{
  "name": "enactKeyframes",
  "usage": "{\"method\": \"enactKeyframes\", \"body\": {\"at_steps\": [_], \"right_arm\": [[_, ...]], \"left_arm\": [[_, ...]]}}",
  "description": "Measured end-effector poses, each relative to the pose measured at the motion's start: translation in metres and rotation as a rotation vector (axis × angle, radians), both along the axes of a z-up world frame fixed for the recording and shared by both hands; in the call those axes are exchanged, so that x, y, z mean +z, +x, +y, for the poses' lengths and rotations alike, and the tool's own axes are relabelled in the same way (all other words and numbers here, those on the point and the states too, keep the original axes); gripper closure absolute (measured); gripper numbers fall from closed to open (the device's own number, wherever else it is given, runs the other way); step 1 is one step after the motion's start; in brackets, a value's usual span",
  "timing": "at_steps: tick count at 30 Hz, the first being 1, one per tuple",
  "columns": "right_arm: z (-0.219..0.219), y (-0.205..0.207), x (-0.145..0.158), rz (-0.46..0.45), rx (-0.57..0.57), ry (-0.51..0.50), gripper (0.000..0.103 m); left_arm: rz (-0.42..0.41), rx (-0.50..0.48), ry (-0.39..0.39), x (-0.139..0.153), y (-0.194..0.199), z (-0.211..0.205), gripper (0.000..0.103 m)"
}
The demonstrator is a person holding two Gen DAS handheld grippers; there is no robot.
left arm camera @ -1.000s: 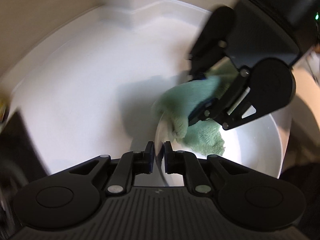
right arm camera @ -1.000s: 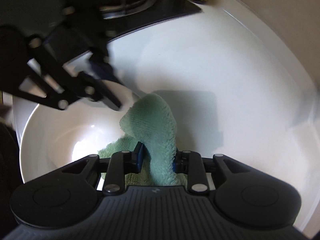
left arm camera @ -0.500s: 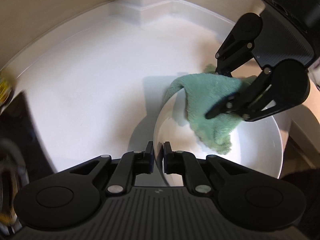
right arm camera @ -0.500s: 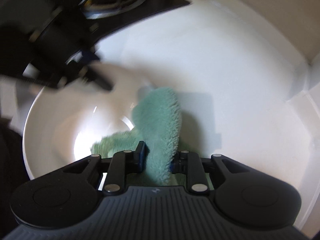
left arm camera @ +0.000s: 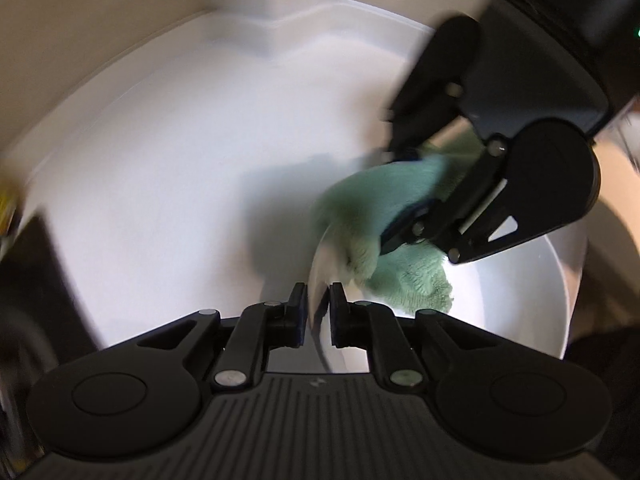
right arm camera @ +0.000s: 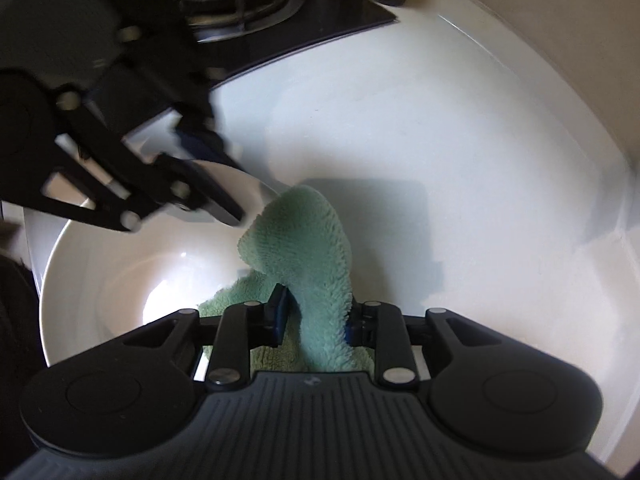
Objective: Clean bowl
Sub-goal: 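Rub the green cloth around the bowl wall with the right gripper while the left gripper holds the rim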
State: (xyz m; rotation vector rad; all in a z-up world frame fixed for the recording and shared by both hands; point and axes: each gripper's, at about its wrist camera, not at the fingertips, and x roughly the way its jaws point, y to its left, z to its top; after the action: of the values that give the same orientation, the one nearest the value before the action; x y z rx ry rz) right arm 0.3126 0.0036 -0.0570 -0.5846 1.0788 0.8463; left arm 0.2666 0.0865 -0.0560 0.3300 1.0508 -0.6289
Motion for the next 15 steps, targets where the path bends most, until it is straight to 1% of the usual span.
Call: {"method": "enactKeyframes", "body": {"at_steps": [4,7,9,13,15], "right_arm": [[-0.008,0.000,0.000,0.008,-0.064,0.036,0.082],[-0.009,-0.006,0.000,-0.004,-0.069,0.022,0.082],[-0.010,-0.014,-0.002,0.009,-0.028,-0.012,0.083],[-0.020,-0.019,0.001,0.074,0.056,-0.040,0.084],[-0.021,-0.014,0.003,0.078,0.087,-0.059,0.083]], "left_arm": [[0.011,0.092,-0.030,-0.004,-0.015,0.008,0.091],[0.010,0.091,-0.028,-0.005,-0.010,0.006,0.094],[0.003,0.030,-0.001,-0.004,-0.003,0.003,0.095],[0.010,-0.101,-0.010,-0.006,0.016,0.000,0.096],[0.003,-0.169,-0.002,-0.009,0.023,-0.005,0.096]]}}
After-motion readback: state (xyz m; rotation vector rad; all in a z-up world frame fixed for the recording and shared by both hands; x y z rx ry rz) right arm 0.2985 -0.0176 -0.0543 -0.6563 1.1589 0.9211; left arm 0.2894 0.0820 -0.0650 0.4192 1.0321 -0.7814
